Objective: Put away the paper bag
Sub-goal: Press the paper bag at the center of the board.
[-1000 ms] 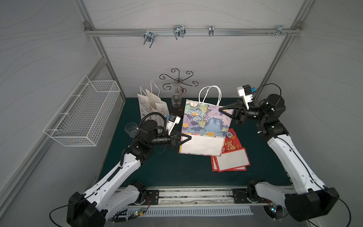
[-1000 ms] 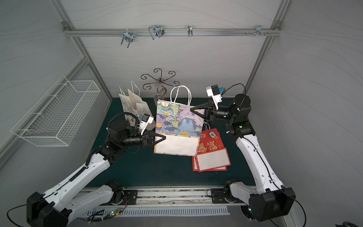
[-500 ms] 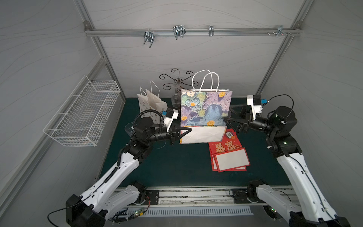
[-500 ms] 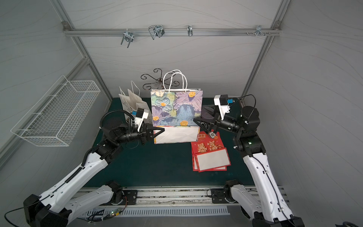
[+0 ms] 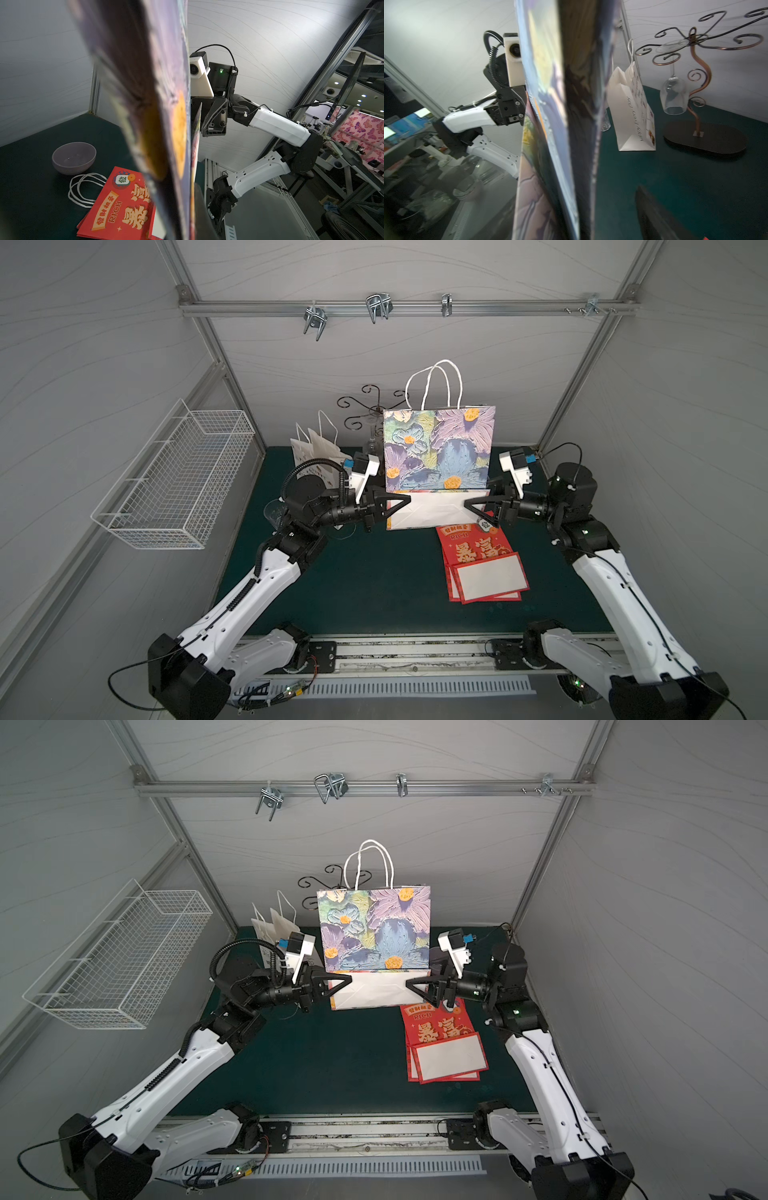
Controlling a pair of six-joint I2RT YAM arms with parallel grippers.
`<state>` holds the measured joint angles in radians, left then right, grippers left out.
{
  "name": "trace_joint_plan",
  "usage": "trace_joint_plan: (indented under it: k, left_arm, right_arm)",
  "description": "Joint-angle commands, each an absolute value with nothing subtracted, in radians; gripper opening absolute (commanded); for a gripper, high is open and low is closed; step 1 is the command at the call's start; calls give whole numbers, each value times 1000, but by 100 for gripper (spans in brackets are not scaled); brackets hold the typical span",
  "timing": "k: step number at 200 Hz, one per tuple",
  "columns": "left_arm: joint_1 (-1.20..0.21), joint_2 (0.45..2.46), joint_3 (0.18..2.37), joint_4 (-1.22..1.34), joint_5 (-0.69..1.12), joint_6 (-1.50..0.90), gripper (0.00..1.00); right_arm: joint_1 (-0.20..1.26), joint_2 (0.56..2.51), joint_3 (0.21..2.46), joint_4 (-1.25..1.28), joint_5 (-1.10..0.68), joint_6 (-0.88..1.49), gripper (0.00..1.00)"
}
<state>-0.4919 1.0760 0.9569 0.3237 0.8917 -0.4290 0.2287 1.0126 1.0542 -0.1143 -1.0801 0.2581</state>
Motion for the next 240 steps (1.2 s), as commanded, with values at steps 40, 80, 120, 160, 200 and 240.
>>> trace_joint_plan:
  k: [40, 80, 120, 160, 200, 240]
  left_arm:
    - [-494, 1078, 919, 502, 856, -558, 0]
    - [-494, 1074, 901, 499, 861, -558, 0]
    - [-495, 1069, 865, 496, 857, -580, 44]
    - [-494, 1049, 804, 492, 844, -588, 35]
    - [-495, 1024, 801, 519, 830, -574, 0]
    - [-494, 1018, 814, 517, 827, -575, 11]
  right_arm:
    - [258, 1065, 1112, 99, -1168, 387, 23]
    - [261, 1084, 1109, 181, -1173, 431, 0]
    - [259, 1086, 1131, 181, -1185, 416, 0]
    - [259, 1088, 1155, 114, -1182, 368, 0]
    - [258, 1075, 1158, 0, -1191, 271, 0]
    - [258, 1059, 1167, -129, -1205, 183, 0]
